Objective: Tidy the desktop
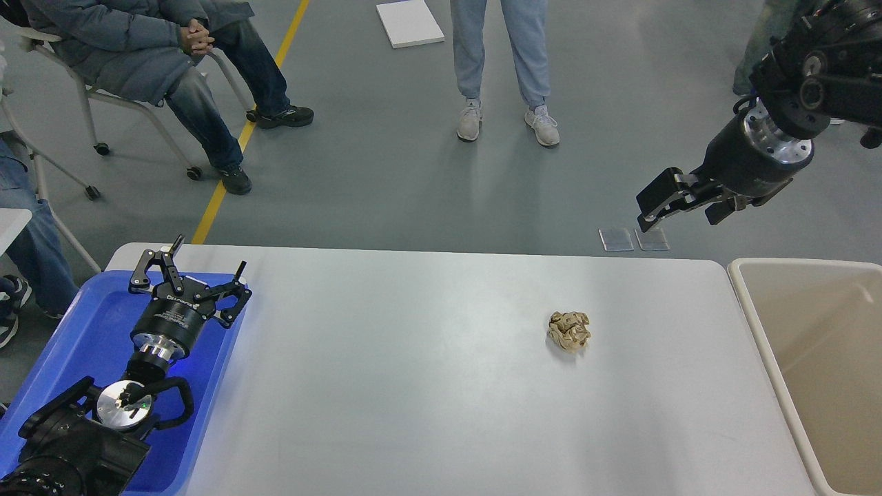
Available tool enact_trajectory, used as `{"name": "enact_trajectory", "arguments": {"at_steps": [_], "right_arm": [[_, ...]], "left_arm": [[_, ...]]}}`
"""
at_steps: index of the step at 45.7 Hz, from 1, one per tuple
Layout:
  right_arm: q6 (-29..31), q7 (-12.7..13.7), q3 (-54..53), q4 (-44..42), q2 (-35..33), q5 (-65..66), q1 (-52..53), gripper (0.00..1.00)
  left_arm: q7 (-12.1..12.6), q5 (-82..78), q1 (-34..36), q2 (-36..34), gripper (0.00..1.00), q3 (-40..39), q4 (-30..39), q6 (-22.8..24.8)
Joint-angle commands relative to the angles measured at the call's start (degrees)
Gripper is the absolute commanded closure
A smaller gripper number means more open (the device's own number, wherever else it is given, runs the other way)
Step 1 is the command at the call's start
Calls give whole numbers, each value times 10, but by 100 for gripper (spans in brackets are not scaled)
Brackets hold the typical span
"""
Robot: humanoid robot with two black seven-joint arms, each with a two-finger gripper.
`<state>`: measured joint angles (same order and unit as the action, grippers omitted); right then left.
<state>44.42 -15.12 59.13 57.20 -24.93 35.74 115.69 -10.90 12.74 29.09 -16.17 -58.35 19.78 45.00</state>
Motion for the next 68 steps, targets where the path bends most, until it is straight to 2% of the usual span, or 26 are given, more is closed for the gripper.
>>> {"name": "enact_trajectory", "arguments": {"at_steps": [1, 16, 21, 34, 52, 59, 68], "right_arm": [[0, 0, -2, -10, -7, -1, 2, 0], [3, -1, -1, -47, -1, -6, 0, 0], [0, -1, -1, -60, 24, -7, -11, 0], [1, -1, -5, -176, 114, -57, -104, 0], [0, -6, -45, -331, 182, -57, -266, 0], [-1, -7, -47, -375, 197, -57, -316, 0], [-15, -7, -53, -381, 205, -58, -347, 0]], "left_arm": [[-1, 0, 0, 0, 0, 0, 0, 0], [0, 0, 0, 0, 0, 0, 0, 0], [0, 0, 0, 0, 0, 1, 0, 0], [0, 0, 0, 0, 0, 0, 0, 0], [0, 0, 0, 0, 0, 0, 0, 0], [0, 0, 0, 0, 0, 0, 0, 0], [0, -1, 0, 0, 0, 0, 0, 0]]}}
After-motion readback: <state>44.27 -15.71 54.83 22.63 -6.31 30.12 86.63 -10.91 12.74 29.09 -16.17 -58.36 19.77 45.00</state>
